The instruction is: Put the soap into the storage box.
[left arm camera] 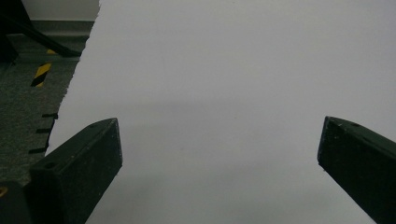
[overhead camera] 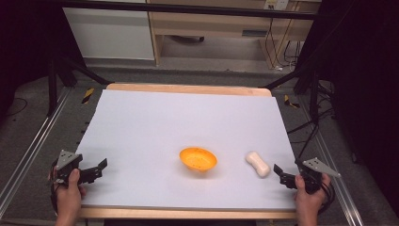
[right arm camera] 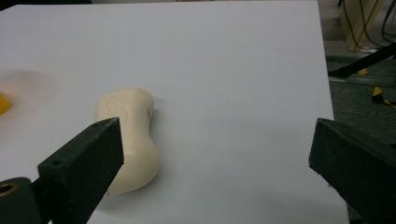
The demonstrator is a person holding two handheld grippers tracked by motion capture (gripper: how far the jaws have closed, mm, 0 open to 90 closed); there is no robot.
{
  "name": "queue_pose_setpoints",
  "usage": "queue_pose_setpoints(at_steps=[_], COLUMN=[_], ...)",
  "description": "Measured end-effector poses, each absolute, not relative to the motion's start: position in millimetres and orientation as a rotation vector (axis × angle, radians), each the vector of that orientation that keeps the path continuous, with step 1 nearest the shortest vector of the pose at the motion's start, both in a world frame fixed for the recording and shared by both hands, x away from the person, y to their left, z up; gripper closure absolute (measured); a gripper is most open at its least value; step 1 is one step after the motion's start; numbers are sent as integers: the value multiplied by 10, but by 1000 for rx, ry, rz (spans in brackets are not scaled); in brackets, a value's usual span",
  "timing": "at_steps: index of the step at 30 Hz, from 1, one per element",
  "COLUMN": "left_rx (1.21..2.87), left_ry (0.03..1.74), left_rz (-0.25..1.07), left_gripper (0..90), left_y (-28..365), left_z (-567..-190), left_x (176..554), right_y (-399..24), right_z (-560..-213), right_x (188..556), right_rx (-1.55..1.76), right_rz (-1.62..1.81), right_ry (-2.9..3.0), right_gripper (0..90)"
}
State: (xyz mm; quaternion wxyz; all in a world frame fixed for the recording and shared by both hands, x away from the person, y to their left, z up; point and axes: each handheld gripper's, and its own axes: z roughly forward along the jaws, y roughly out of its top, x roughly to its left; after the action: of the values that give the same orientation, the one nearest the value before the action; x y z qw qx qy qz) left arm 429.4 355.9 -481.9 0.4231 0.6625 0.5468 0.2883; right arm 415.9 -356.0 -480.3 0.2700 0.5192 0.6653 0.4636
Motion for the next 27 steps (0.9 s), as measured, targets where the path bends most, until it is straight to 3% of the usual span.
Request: queue_pose_setpoints(at_steps=[27], left_rx=[1652], left_ry=[1363], left_rz=[719], left_gripper=[0], left_y=[3567], left_z=[-4820], left_x=[4288], right_y=[-3295], right_z=[-4515], right_x=[4495], right_rx=[1356], right_rz=[715], right_ry=[2339], right_gripper=[87])
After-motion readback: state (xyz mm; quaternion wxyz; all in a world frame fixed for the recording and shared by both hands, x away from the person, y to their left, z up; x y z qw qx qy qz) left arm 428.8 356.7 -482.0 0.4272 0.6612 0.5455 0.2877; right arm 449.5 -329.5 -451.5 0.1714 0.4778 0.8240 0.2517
